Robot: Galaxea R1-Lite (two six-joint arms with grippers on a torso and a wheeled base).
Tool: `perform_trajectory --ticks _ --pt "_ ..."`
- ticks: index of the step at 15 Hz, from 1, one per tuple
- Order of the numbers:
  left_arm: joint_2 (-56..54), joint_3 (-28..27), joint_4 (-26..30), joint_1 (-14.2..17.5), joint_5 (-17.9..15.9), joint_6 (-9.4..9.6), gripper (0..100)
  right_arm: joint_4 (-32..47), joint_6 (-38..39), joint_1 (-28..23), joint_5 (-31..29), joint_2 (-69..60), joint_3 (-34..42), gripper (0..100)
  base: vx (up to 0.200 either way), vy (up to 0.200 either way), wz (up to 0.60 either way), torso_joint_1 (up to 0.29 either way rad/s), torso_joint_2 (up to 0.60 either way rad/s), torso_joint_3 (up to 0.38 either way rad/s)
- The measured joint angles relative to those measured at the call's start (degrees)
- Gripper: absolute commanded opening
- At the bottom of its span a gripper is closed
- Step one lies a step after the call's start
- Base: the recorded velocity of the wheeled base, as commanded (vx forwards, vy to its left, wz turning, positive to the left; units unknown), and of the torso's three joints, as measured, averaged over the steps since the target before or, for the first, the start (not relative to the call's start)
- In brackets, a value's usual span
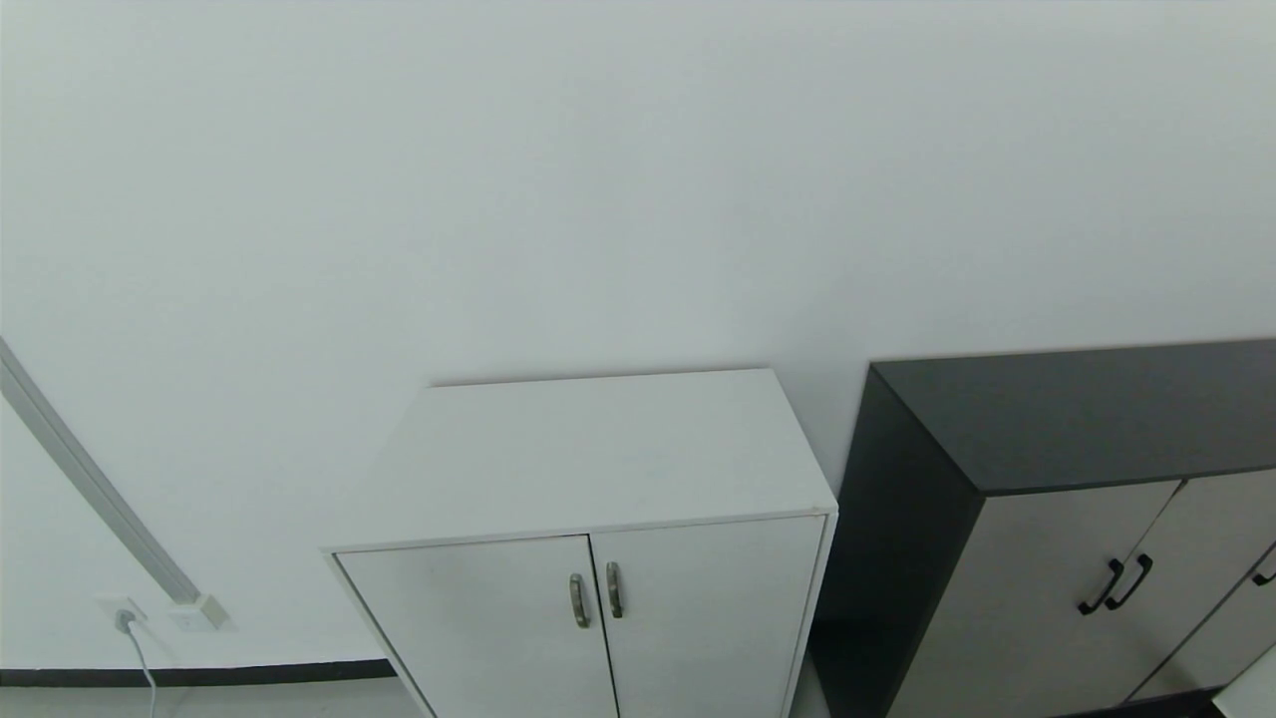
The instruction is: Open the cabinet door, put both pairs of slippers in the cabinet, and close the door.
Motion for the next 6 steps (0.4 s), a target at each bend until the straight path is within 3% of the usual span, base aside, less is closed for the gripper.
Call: perform_trajectory --ticks 6 --pt "0.0 0.1 0.0 0.0 0.0 0.04 0 0.0 0.0 0.2 0.1 -1.8 0.0 0 0.0 0.0 0.0 0.0 0.0 0.0"
